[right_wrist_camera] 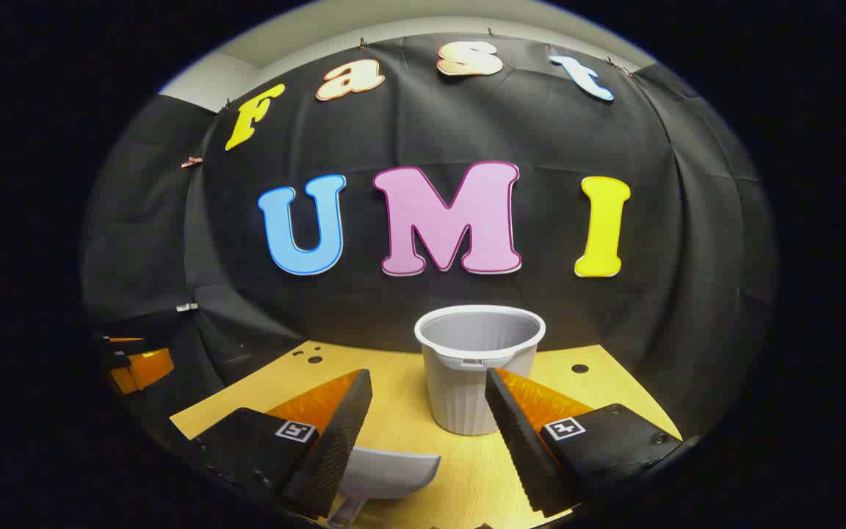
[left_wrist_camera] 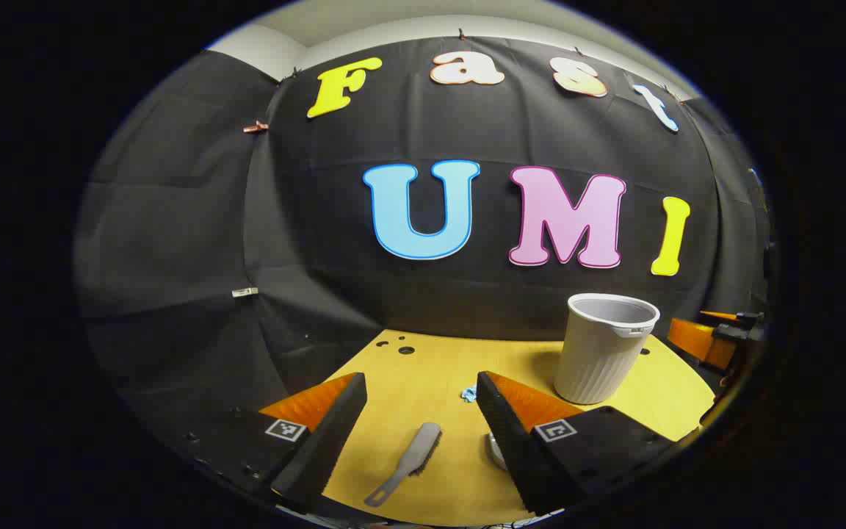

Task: Pick up the small broom and dustpan from the desktop, sweep the trash into the dustpan with the broom, and then empty the trash into the garbage bin.

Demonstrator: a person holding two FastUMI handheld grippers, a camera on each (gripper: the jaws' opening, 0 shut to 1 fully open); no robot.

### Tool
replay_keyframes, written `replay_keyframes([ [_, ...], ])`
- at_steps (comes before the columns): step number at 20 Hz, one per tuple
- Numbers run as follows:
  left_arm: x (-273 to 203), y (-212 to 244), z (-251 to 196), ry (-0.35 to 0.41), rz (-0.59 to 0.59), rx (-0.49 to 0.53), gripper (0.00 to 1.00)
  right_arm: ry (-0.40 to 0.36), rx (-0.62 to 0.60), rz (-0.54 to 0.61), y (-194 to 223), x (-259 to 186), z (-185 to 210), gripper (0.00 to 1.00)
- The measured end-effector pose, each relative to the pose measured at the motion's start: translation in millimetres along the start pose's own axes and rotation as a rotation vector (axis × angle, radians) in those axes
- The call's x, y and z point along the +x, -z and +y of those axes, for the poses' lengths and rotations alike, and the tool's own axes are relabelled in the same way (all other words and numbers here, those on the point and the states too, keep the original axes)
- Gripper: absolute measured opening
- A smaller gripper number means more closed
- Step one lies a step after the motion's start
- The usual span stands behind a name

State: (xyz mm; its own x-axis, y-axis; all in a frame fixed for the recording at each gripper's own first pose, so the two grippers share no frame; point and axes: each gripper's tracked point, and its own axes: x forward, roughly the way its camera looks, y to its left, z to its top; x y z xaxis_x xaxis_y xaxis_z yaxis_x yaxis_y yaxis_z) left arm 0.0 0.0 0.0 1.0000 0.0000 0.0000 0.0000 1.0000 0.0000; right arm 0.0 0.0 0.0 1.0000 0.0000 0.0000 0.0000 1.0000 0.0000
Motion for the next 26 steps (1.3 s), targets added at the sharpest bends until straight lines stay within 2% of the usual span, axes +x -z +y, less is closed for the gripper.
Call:
replay_keyframes([
  [2,7,5,4,-0.009,0.024,0.016,0.96,0.009,0.009,0.020,6,4,1,0.97],
  [7,22,15,19,0.025,0.081,0.016,0.96,0.040,0.040,0.092,25,12,18,0.99],
  [13,35,34,35,0.107,0.116,-0.008,0.97,0.127,0.050,0.135,38,9,30,0.99],
  [19,45,67,43,0.188,0.203,-0.043,0.97,0.199,0.062,0.166,51,-2,35,0.99],
  [23,49,82,39,0.241,0.254,-0.016,0.97,0.201,0.060,0.194,61,-3,45,0.99],
  [25,50,101,37,0.271,0.332,0.025,0.97,0.195,0.058,0.204,64,-2,49,0.99],
  [26,52,109,36,0.273,0.360,0.045,0.94,0.190,0.058,0.213,67,0,51,0.99],
])
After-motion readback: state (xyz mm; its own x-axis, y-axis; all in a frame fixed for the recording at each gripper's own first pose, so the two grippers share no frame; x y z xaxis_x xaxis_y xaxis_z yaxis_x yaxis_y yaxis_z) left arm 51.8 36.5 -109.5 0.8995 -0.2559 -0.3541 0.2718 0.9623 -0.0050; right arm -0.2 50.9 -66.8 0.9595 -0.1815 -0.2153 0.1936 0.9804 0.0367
